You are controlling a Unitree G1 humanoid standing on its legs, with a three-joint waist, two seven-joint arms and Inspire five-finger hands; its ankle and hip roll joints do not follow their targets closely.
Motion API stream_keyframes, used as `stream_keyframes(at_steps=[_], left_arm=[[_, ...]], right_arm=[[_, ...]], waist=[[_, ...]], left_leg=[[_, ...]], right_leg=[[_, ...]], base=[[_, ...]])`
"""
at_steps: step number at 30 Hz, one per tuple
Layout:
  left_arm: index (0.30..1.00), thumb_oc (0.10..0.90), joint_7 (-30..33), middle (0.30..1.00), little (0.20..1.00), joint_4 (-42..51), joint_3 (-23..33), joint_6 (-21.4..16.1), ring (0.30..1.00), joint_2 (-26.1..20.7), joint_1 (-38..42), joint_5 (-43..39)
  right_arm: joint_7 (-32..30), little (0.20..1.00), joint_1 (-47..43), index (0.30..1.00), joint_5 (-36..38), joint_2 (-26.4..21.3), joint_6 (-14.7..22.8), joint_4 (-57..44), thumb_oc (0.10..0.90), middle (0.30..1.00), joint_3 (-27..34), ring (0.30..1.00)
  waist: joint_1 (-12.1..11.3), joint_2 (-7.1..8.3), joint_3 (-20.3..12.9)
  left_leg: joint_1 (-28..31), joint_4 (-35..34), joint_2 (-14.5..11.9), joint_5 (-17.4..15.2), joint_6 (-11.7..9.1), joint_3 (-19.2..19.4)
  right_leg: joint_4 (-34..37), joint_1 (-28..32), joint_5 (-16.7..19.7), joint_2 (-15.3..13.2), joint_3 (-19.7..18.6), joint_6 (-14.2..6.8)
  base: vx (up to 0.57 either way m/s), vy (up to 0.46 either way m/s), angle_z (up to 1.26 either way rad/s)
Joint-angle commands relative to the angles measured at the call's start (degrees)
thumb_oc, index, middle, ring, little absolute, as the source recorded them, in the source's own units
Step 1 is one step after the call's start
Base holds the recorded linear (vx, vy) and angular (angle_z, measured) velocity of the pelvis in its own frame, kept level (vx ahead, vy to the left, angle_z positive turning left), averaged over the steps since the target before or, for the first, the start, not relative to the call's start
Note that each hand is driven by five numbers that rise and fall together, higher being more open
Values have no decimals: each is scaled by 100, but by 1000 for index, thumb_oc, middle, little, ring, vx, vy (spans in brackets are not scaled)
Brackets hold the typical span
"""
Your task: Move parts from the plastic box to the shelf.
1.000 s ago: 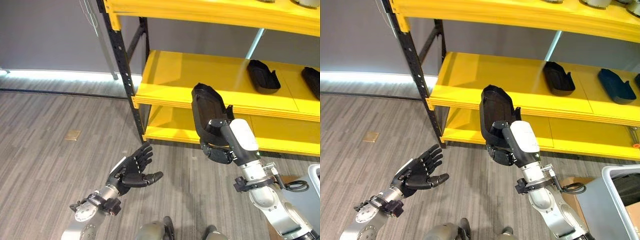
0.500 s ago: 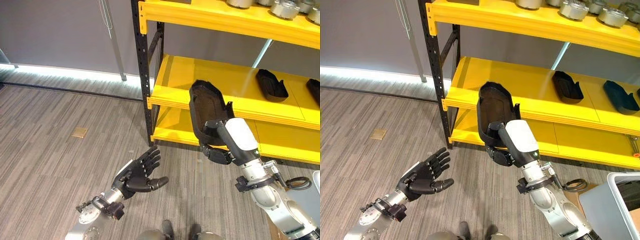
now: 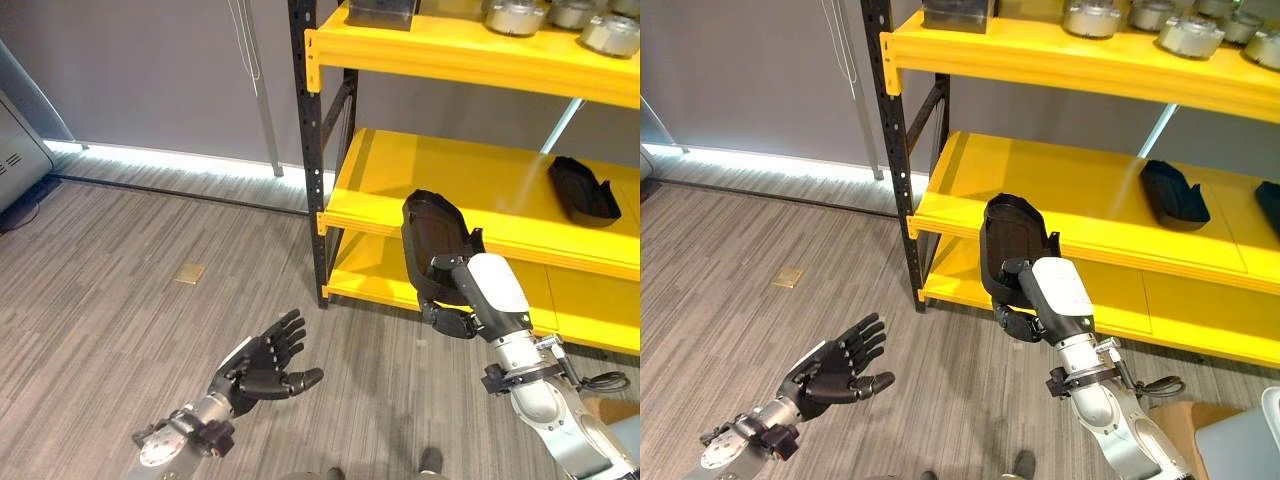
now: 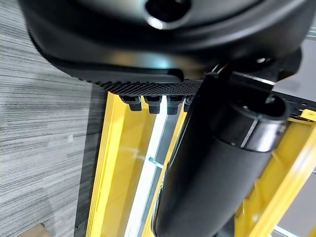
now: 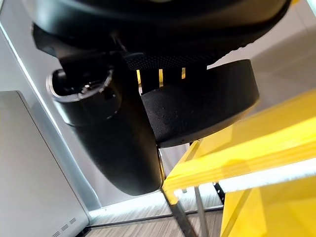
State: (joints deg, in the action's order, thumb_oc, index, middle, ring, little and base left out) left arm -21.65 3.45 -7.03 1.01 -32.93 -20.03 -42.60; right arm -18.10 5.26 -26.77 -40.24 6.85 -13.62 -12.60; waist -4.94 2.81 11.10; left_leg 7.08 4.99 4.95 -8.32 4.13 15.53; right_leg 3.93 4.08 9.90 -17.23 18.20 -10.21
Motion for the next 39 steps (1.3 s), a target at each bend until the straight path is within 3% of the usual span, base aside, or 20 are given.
stream_keyframes(at_steps=[1,5,8,10,14,16,17,18,20,21,22,24,26,27,28,30,31,33,36,39], left_arm=[[1000,900,-267,1000,1000,1034,57,-278,1000,-13,203,-303],[1000,900,-249,1000,1000,1084,64,-293,1000,-15,141,-368],[1000,900,-179,1000,1000,936,-31,-360,1000,9,368,-410],[1000,900,-101,1000,1000,905,-96,-335,1000,29,470,-376],[1000,900,66,1000,1000,826,-182,-335,1000,78,569,-267],[1000,900,118,1000,1000,801,-172,-383,1000,106,599,-257],[1000,900,158,1000,1000,818,-130,-394,1000,118,603,-215],[1000,900,171,1000,1000,826,-120,-387,1000,118,603,-207],[1000,900,252,1000,1000,861,-32,-299,1000,60,626,-118],[1000,900,265,1000,1000,864,-18,-298,1000,48,631,-107],[1000,900,265,1000,1000,879,39,-309,1000,-10,622,-138],[1000,900,227,1000,1000,873,98,-347,1000,-41,591,-181],[1000,900,197,1000,1000,911,168,-363,1000,-55,558,-219],[1000,900,129,1000,1000,907,212,-459,1000,-29,509,-253],[1000,900,123,1000,1000,905,212,-468,1000,-26,508,-259],[1000,900,65,1000,1000,893,184,-590,1000,76,475,-335],[1000,900,61,1000,1000,889,183,-598,1000,83,475,-339],[1000,900,182,1000,1000,884,154,-736,1000,106,470,-296],[1000,900,249,1000,1000,860,224,-758,1000,113,385,-532],[1000,900,135,1000,1000,822,365,-808,1000,100,188,-473]], right_arm=[[-728,300,-937,300,179,-267,6,-273,400,300,520,300],[-749,300,-1040,300,133,-386,-169,-276,400,300,468,300],[-821,300,-1200,300,98,-506,-318,-133,400,300,382,300],[-886,300,-1205,300,111,-544,-325,-62,400,300,400,300],[-995,300,-1165,300,140,-546,-356,13,400,300,451,300],[-1090,300,-1191,300,193,-512,-275,79,400,300,415,300],[-1173,300,-1223,300,203,-433,-172,139,400,300,382,300],[-1178,300,-1226,300,201,-420,-160,143,400,300,381,300],[-1162,300,-1172,300,145,-336,-99,44,400,300,458,300],[-1173,300,-1156,300,114,-325,-90,14,400,300,476,300],[-1145,300,-1099,300,8,-271,-74,-79,400,300,518,300],[-1114,300,-1078,300,-40,-228,3,-95,400,300,519,300],[-1044,300,-1059,300,-152,-207,78,-134,400,300,498,300],[-1013,300,-1116,300,-294,-252,185,-142,400,300,403,300],[-1016,300,-1124,300,-304,-258,194,-138,400,300,395,300],[-957,300,-1301,300,-517,-374,312,-95,400,300,265,300],[-958,300,-1318,300,-518,-384,321,-88,400,300,255,300],[-834,300,-1538,300,-591,-531,425,-83,400,300,101,300],[-590,300,-1570,300,-552,-656,546,-250,400,300,52,300],[-517,300,-1476,300,-523,-795,704,-387,400,300,76,300]], waist=[[-3,43,-359],[14,13,-438],[122,-51,-475],[179,-51,-486],[211,-44,-476],[179,-96,-442],[179,-158,-415],[184,-161,-411],[248,-219,-412],[255,-221,-415],[243,-270,-406],[207,-303,-402],[153,-329,-382],[21,-327,-356],[15,-330,-353],[-150,-327,-349],[-157,-328,-349],[-199,-321,-335],[-202,-285,-283],[-286,-281,-228]], left_leg=[[98,500,-1383,-282,-524,787],[86,869,-1670,-439,-691,925],[-121,1717,-2229,45,-1024,1285],[-206,2096,-2451,312,-1173,1452],[-394,2620,-2502,530,-1290,1570],[-505,2451,-2148,345,-1152,1421],[-422,2079,-1829,209,-1031,1338],[-397,1997,-1779,199,-1009,1331],[-147,912,-1419,-9,-832,1243],[-106,739,-1354,-32,-802,1223],[-33,129,-1195,38,-750,1013],[38,-292,-1132,217,-744,858],[18,-553,-1174,450,-806,697],[-193,-825,-1332,968,-917,591],[-196,-846,-1344,998,-930,582],[-565,-930,-1695,1455,-1122,488],[-586,-932,-1720,1478,-1135,490],[-812,-937,-2049,1759,-1266,663],[-896,-919,-2209,1820,-1370,591],[-840,-899,-2168,1762,-1317,493]], right_leg=[[-533,-346,-550,121,262,22],[-400,-189,-738,349,358,182],[-285,-88,-941,640,526,522],[-241,-47,-1019,745,579,641],[-36,64,-1015,875,686,768],[-24,8,-903,872,663,683],[-73,-124,-781,831,644,572],[-87,-145,-763,813,643,551],[-280,-363,-602,683,648,355],[-312,-392,-581,659,646,321],[-452,-501,-566,644,583,229],[-529,-532,-606,663,545,184],[-548,-475,-706,712,483,192],[-407,-259,-802,788,483,335],[-391,-237,-811,798,479,343],[-180,183,-1015,858,459,432],[-167,203,-1022,863,462,439],[-138,403,-1154,867,584,487],[-258,560,-1376,882,491,523],[-586,591,-1623,931,485,609]], base=[[393,-216,-2],[356,-207,-2],[265,-264,2],[167,-198,6],[111,-177,1],[40,-46,6],[48,-21,4],[59,23,2],[73,96,8],[114,138,19],[88,87,21],[98,74,22],[64,55,9],[0,46,-6],[17,105,-16],[68,124,-27],[66,118,-34],[153,173,-33],[238,205,-22],[245,256,-27]])
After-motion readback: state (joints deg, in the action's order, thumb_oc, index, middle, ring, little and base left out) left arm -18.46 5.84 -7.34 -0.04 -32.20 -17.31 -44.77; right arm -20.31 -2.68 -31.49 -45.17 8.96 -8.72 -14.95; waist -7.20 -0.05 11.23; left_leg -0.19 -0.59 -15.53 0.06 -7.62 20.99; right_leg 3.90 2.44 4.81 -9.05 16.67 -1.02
